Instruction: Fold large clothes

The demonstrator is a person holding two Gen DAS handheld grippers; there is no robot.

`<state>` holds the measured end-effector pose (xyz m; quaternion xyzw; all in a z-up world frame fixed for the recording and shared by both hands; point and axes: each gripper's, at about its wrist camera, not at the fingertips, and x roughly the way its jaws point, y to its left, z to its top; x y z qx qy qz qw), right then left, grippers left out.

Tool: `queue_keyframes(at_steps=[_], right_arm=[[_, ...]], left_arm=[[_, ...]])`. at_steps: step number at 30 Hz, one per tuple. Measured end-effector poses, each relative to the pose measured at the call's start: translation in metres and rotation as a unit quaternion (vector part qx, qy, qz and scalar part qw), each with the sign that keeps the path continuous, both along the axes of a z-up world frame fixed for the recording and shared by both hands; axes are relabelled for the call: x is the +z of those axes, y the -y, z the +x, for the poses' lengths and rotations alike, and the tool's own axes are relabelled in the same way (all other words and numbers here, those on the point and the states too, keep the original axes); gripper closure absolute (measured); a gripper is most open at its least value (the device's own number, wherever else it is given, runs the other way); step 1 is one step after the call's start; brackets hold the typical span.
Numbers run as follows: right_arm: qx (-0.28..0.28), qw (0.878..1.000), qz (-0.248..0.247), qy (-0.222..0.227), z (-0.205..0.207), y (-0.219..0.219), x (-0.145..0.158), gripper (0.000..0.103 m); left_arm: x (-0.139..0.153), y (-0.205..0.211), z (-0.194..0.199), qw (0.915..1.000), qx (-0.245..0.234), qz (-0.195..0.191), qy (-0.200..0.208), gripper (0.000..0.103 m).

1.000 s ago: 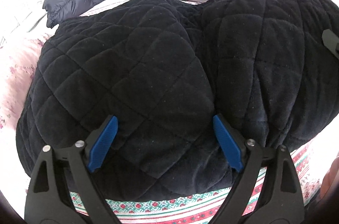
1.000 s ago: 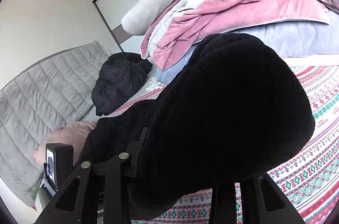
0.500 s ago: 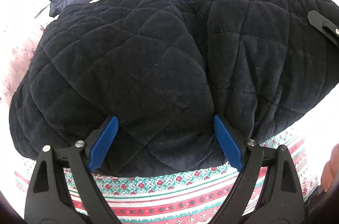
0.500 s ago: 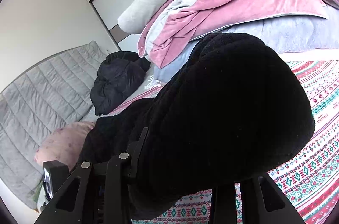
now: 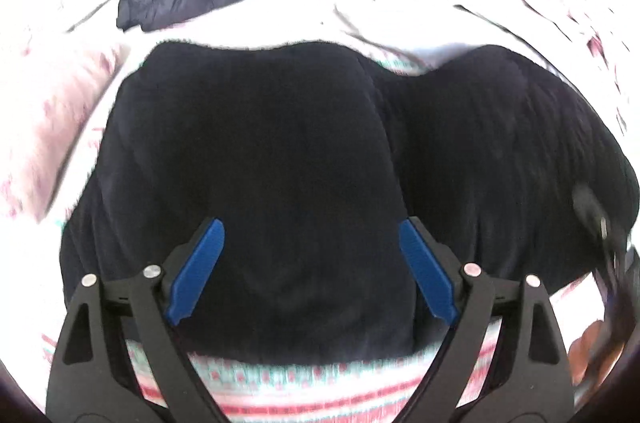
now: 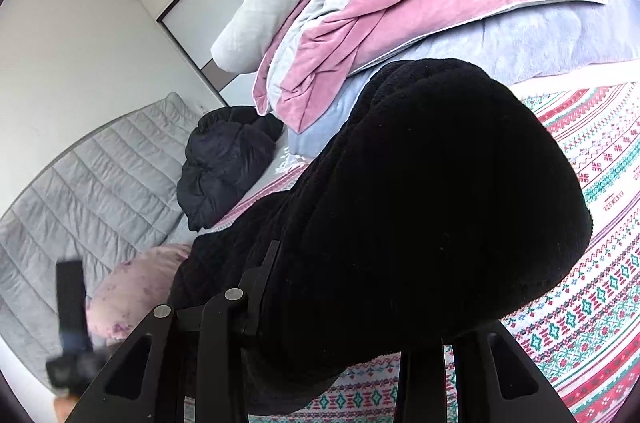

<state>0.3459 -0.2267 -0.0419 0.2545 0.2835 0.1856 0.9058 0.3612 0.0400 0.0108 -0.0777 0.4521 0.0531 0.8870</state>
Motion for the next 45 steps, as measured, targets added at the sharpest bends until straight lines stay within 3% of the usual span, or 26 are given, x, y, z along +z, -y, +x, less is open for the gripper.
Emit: queue_keyframes(at_steps=[3,9,11,17,23,27,30,36,41,45], right_arm=[[0.001,1.0,0.006,-0.006,0.001,0.002,-0.001,0.067],[0.002,1.0,0.014,-0.016,0.002,0.005,-0.004,0.067],[0.002,1.0,0.018,-0.021,0.004,0.007,-0.005,0.067],[0.004,0.999,0.029,-0.034,0.008,0.007,-0.006,0.067],[0.001,0.999,0.027,-0.031,0.007,0.003,-0.006,0.067],[0.0,0.999,0.029,-0.031,0.005,0.004,-0.006,0.067],[-0.001,0.999,0.03,-0.031,0.006,0.004,-0.005,0.067],[-0.004,0.999,0.025,-0.026,0.005,0.002,-0.004,0.067],[-0.004,0.999,0.014,-0.03,0.005,-0.001,-0.007,0.067],[-0.004,1.0,0.004,-0.024,0.003,0.0,-0.005,0.067]], left_arm=[[0.0,0.011,0.046,0.9994,0.011,0.025,-0.02,0.013],[-0.027,0.012,0.122,0.9942,0.055,0.04,-0.083,0.013],[-0.033,0.013,0.133,0.9934,0.065,0.035,-0.088,0.013],[-0.07,0.026,0.15,0.9887,0.069,0.069,-0.114,0.013],[-0.065,0.022,0.155,0.9902,0.06,0.055,-0.114,0.013],[-0.039,0.015,0.126,0.9945,0.046,0.013,-0.093,0.014],[-0.021,0.012,0.077,0.997,0.025,-0.009,-0.072,0.014],[-0.028,0.041,-0.006,0.9964,-0.05,0.016,-0.066,0.014],[-0.064,0.061,-0.022,0.9946,-0.058,0.054,-0.067,0.011],[-0.055,0.069,-0.031,0.994,-0.053,0.065,-0.07,0.012]])
